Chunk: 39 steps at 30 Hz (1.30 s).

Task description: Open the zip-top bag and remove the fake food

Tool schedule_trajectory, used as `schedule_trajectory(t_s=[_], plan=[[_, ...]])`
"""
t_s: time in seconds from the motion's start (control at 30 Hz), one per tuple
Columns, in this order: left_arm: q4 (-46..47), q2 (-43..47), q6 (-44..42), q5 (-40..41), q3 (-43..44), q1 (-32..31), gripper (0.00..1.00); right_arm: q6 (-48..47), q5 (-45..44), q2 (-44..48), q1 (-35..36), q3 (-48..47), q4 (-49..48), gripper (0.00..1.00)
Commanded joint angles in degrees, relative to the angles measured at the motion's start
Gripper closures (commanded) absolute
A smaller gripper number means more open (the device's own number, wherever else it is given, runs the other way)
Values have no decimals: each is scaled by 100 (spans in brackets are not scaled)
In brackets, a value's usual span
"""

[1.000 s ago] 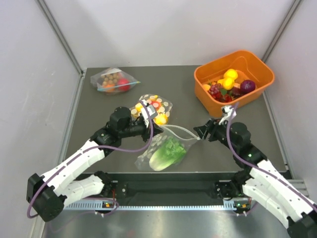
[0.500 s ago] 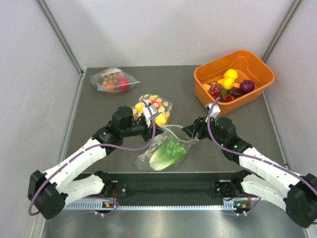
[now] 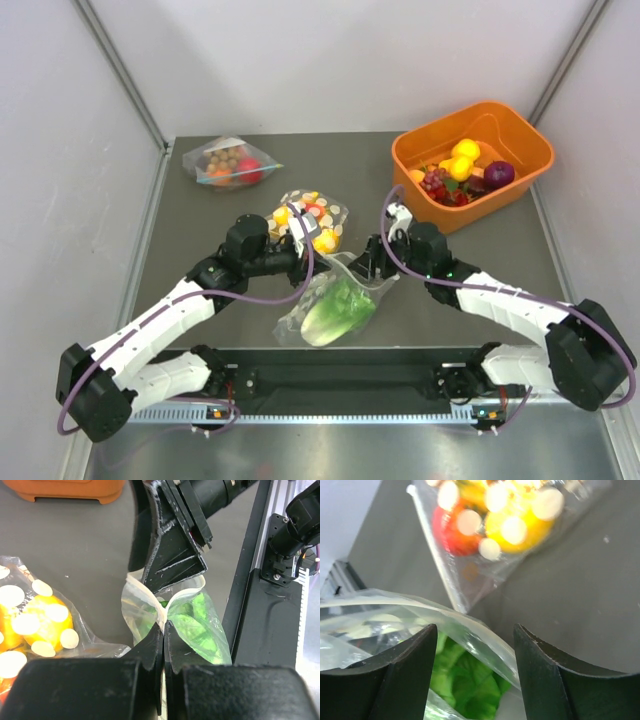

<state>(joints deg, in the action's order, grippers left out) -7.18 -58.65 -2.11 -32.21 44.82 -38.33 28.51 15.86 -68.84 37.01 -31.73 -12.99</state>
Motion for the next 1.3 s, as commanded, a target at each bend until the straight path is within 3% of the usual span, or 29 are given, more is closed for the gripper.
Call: schedule_trajectory(t_s=[0.0, 0.2, 0.47, 0.67, 1.1, 1.27], plan=[[120, 3, -114, -189, 159, -17, 100, -372, 637, -16, 104, -606, 251, 38], [129, 82, -114, -181, 168, -26, 100, -522, 1287, 89, 130, -800, 999, 36], [147, 179, -114, -225, 159, -61, 100, -698, 1218, 143, 306, -563, 1501, 36], [138, 205, -132, -181, 150, -96, 100, -619, 1323, 37, 482, -598, 1422, 32], [120, 170, -158, -146, 150, -166, 100, -312, 1403, -200, 1202, -502, 1054, 9], [112, 179, -167, -146, 150, -210, 100, -101, 1087, -323, 1422, -326, 720, 8]])
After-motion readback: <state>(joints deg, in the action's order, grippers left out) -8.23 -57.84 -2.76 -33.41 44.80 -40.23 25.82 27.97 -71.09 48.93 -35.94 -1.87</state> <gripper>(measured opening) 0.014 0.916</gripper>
